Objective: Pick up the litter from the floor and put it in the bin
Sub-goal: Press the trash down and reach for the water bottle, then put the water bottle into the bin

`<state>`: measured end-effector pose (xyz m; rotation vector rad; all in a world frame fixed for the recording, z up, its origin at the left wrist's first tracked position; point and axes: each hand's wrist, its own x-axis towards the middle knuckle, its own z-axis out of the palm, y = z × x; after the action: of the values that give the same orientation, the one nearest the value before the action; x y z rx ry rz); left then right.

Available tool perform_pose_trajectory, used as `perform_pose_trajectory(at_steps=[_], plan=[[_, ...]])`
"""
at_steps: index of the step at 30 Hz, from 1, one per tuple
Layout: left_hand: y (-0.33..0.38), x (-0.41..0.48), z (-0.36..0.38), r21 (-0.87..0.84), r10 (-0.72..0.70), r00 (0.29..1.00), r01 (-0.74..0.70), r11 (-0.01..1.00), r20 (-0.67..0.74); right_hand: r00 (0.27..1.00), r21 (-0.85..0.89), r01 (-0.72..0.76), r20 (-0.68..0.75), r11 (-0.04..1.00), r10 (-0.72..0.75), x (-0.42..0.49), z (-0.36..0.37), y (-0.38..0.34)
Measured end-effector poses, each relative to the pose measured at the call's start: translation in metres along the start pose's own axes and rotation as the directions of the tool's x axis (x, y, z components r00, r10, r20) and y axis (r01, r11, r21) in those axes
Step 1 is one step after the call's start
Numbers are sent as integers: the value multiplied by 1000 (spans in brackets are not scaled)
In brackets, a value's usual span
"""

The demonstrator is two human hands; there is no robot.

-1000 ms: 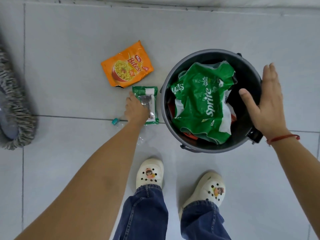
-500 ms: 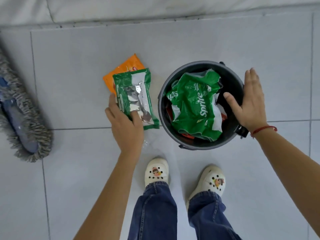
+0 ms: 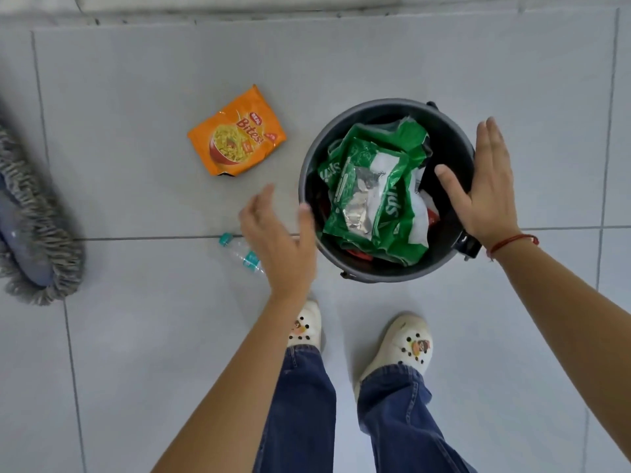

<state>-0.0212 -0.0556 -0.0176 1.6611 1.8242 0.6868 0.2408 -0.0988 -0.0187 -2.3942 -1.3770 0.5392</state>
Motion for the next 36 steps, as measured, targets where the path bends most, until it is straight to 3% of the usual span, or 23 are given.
perform_pose_trajectory(at_steps=[1,3,5,7,13,15,18,23,27,29,32,34,36], plan=[[-22,0,0,14,-152,988,153,988,-37,1000,4,1,-7,1000,-1,0,0,1],[-68,-3,3,165,-441,897,435,885,3,1000,9,6,-23,1000,-6,-2,1,3],[-101,-9,6,424,-523,843,432,796,123,999,12,22,-39,1000,-21,-2,3,4],[-116,-10,13,531,-545,813,375,760,204,998,18,39,-51,999,-38,-2,4,5],[-117,9,41,348,-777,607,701,623,168,997,43,37,-73,998,-33,-3,4,6],[-116,15,41,329,-786,600,719,612,152,997,40,29,-70,999,-26,-4,4,6],[-103,24,31,239,-744,654,706,666,142,998,31,27,-63,999,-25,-3,2,5],[-43,32,-16,-62,-406,912,408,911,54,999,14,-11,-46,1000,12,-2,-1,0],[26,22,-42,-204,6,1000,-10,979,-20,999,-25,-39,-12,999,39,-1,-6,-5],[57,13,-37,-185,192,980,-177,967,61,999,-28,-50,3,998,50,-1,-7,-7],[81,-3,-2,-47,382,877,-386,921,291,998,-32,-58,6,998,59,-2,-7,-7],[79,-9,30,120,406,795,-505,855,450,998,-34,-67,2,997,67,-2,-5,-5],[68,-9,56,274,280,748,-523,807,602,997,-30,-79,-14,996,78,-2,-4,-4]])
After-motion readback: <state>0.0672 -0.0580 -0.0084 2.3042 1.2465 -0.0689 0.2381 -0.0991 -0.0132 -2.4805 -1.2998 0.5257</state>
